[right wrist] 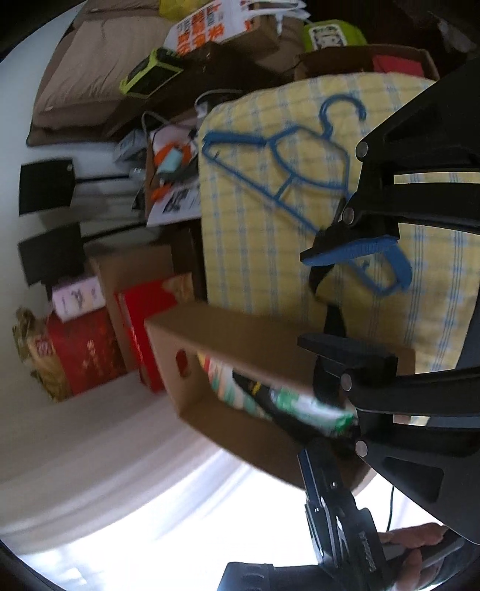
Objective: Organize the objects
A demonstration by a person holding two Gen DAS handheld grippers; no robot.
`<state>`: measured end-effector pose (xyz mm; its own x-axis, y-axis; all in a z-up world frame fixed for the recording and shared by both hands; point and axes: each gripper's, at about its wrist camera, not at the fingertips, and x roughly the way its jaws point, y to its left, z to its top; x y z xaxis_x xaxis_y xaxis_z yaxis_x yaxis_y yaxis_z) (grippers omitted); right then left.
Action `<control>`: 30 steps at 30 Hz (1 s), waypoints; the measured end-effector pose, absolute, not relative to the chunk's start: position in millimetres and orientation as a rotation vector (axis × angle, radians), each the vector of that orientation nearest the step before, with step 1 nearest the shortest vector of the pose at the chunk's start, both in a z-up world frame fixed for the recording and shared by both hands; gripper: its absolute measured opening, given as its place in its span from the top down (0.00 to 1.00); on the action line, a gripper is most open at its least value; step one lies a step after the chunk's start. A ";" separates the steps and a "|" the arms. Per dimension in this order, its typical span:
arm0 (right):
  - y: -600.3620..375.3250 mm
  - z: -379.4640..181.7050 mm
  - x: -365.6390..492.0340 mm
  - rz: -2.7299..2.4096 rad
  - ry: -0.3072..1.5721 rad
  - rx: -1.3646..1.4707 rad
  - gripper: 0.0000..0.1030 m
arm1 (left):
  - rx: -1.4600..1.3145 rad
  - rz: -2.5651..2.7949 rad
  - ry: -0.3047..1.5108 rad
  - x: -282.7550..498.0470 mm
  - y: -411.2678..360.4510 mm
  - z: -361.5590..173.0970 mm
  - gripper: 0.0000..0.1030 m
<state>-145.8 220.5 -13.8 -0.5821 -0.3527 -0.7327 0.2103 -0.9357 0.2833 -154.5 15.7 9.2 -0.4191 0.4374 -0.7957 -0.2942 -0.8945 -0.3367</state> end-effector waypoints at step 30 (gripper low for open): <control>304.2 -72.2 -141.0 -2.587 -0.336 1.383 0.47 | -1.603 2.129 0.485 -198.9 146.2 -53.6 0.42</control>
<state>-141.0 304.2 -72.2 -0.5474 -0.2701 -0.7921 0.0587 -0.9565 0.2856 -198.9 146.2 -53.6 -0.2398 0.1271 -0.9625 -0.5317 -0.8467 0.0207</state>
